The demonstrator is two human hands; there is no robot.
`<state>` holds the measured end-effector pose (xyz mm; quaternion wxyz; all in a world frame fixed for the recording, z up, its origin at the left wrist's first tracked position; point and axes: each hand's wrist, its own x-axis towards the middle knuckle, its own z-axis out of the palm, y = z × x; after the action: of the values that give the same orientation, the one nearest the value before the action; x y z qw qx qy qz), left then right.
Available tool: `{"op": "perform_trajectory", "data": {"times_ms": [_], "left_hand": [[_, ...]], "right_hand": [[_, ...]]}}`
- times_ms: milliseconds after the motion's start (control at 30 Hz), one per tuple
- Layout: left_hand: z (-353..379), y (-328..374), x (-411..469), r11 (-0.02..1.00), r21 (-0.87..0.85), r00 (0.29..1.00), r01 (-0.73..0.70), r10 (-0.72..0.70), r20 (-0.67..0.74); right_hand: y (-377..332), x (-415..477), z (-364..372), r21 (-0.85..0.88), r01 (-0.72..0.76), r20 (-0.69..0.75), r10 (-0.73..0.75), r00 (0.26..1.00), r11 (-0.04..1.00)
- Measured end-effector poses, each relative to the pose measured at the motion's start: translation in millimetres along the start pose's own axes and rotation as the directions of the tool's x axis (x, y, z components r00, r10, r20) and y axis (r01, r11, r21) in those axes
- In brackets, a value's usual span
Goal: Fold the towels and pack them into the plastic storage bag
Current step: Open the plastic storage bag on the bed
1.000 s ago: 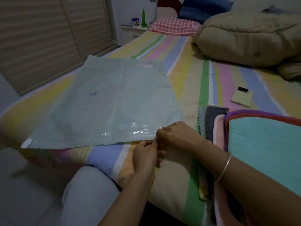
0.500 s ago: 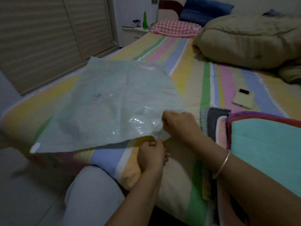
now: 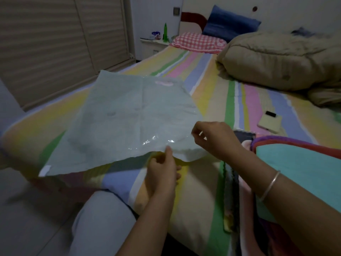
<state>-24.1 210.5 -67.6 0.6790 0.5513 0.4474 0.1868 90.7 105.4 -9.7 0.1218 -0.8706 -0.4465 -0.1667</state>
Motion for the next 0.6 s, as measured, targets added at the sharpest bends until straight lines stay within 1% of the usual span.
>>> {"op": "perform_trajectory", "data": {"times_ms": [67,100,167,267,333,400,433,533,567,600], "left_hand": [[-10.2,9.4,4.6,0.992,-0.128,0.995,-0.018,0.005,-0.097],[-15.4,12.6,7.4,0.986,-0.163,0.991,-0.038,0.016,-0.132],[-22.6,16.2,12.0,0.981,-0.172,0.985,-0.087,0.058,-0.163],[-24.2,15.7,17.6,0.98,-0.167,0.985,-0.11,0.085,-0.15],[-23.7,11.0,20.2,0.983,-0.156,0.986,-0.092,0.069,-0.15],[-24.8,6.3,22.2,0.986,-0.13,0.987,-0.105,0.087,-0.136],[-25.4,4.4,23.0,0.986,-0.104,0.985,-0.132,0.118,-0.128],[-27.4,1.7,30.3,0.977,0.0,0.966,-0.214,0.212,-0.146],[-27.6,0.5,34.8,0.974,0.033,0.96,-0.226,0.229,-0.162],[-28.0,-1.5,39.2,0.971,0.067,0.954,-0.231,0.239,-0.179]], "right_hand": [[-4.4,-3.0,1.7,-0.044,0.024,0.029,-0.022,0.999,0.999],[-7.0,-4.2,3.8,-0.075,0.027,0.018,-0.026,1.0,0.997],[-13.2,-4.5,8.4,-0.136,-0.016,-0.033,0.011,0.999,0.991],[-30.1,-0.1,20.0,-0.293,-0.101,-0.04,0.094,0.995,0.951],[-42.3,5.4,29.0,-0.342,-0.095,-0.063,0.078,0.995,0.935],[-50.1,15.5,40.7,-0.329,-0.017,-0.106,-0.019,0.994,0.944],[-53.0,21.3,46.2,-0.308,0.044,-0.112,-0.082,0.99,0.95],[-58.7,36.1,57.7,-0.256,0.275,-0.063,-0.3,0.952,0.927],[-59.0,40.2,60.1,-0.249,0.324,-0.038,-0.344,0.938,0.913],[-58.9,44.5,60.1,-0.242,0.339,-0.031,-0.357,0.934,0.909]]}}
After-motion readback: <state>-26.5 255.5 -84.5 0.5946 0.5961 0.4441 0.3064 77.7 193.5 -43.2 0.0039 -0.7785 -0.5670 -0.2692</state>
